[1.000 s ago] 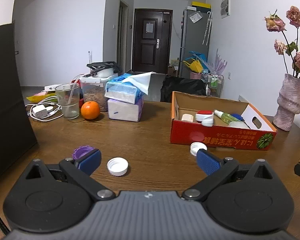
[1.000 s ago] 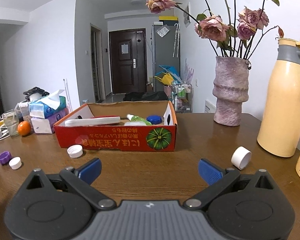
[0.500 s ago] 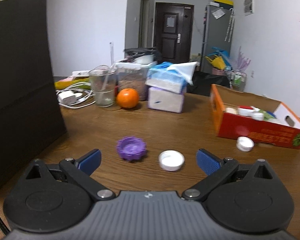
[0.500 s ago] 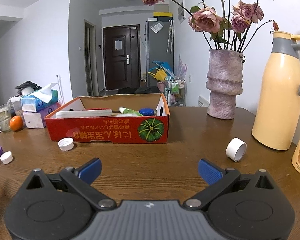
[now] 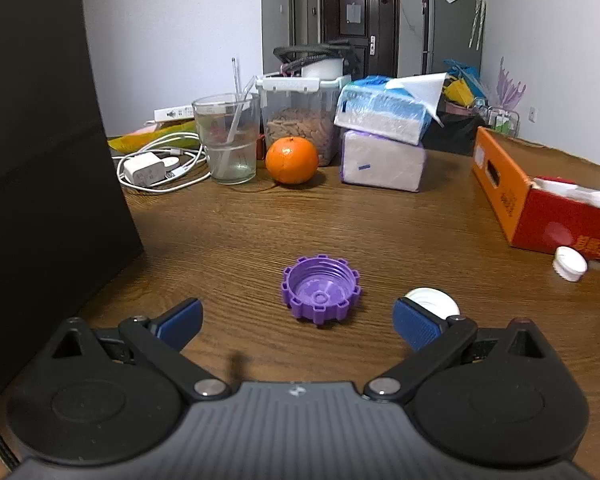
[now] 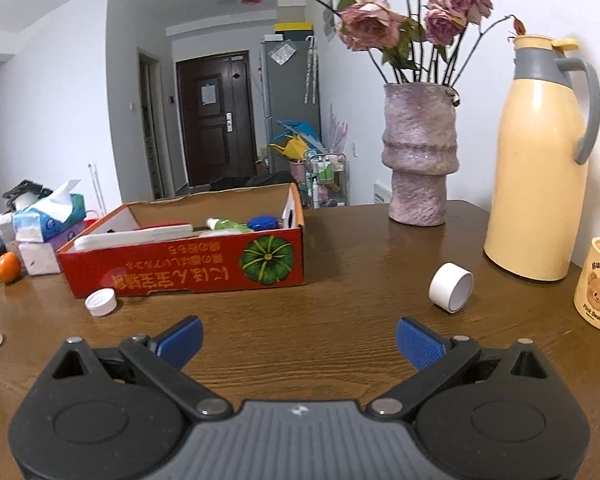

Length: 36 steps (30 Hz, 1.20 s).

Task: Organize rigid objects
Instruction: 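Grasp the purple bottle cap with the left tool while the right tool moves toward the white tape roll, then grasp the white tape roll with the right tool while the left tool holds the purple cap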

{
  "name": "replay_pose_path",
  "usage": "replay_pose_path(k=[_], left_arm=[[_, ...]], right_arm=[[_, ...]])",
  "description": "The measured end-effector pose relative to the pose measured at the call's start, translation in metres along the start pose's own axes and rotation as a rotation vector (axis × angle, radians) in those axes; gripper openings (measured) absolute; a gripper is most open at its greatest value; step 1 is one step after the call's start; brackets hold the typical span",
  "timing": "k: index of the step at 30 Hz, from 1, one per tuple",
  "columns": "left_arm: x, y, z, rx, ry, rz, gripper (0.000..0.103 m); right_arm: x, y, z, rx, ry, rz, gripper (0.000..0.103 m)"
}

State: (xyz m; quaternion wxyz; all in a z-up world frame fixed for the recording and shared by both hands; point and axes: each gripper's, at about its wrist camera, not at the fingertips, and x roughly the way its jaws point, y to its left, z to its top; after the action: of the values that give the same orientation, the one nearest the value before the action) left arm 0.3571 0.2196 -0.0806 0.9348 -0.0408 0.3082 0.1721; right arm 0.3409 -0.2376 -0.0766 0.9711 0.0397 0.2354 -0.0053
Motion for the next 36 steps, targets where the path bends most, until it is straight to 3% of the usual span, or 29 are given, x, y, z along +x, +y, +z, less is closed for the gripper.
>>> replay_pose_path(k=[6, 9, 10, 11, 12, 16, 25, 36], left_arm=[[0.029, 0.003, 0.007, -0.008, 0.053, -0.006, 0.103], [0.039, 0.001, 0.012, -0.006, 0.062, -0.026, 0.095], [0.044, 0.0, 0.014, -0.003, 0.07, -0.034, 0.084], [0.048, -0.002, 0.015, 0.002, 0.083, -0.047, 0.063], [0.051, -0.003, 0.015, 0.008, 0.097, -0.062, 0.052], [0.044, -0.005, 0.016, 0.018, 0.059, -0.046, 0.053], [0.016, 0.003, 0.017, -0.057, -0.008, -0.033, 0.053], [-0.039, -0.015, 0.013, -0.093, -0.119, -0.087, 0.053]], right_arm=[[0.005, -0.004, 0.0, 0.021, 0.002, -0.017, 0.103], [0.006, -0.003, -0.002, 0.016, 0.007, -0.022, 0.103], [0.007, -0.003, -0.002, 0.015, 0.009, -0.024, 0.103], [0.008, -0.003, -0.002, 0.014, 0.01, -0.025, 0.103], [0.008, -0.003, -0.003, 0.014, 0.011, -0.026, 0.103], [0.009, -0.004, -0.004, 0.02, 0.016, -0.026, 0.103], [0.01, -0.008, -0.004, 0.038, 0.018, -0.025, 0.103], [0.009, -0.012, -0.003, 0.065, 0.012, -0.022, 0.103]])
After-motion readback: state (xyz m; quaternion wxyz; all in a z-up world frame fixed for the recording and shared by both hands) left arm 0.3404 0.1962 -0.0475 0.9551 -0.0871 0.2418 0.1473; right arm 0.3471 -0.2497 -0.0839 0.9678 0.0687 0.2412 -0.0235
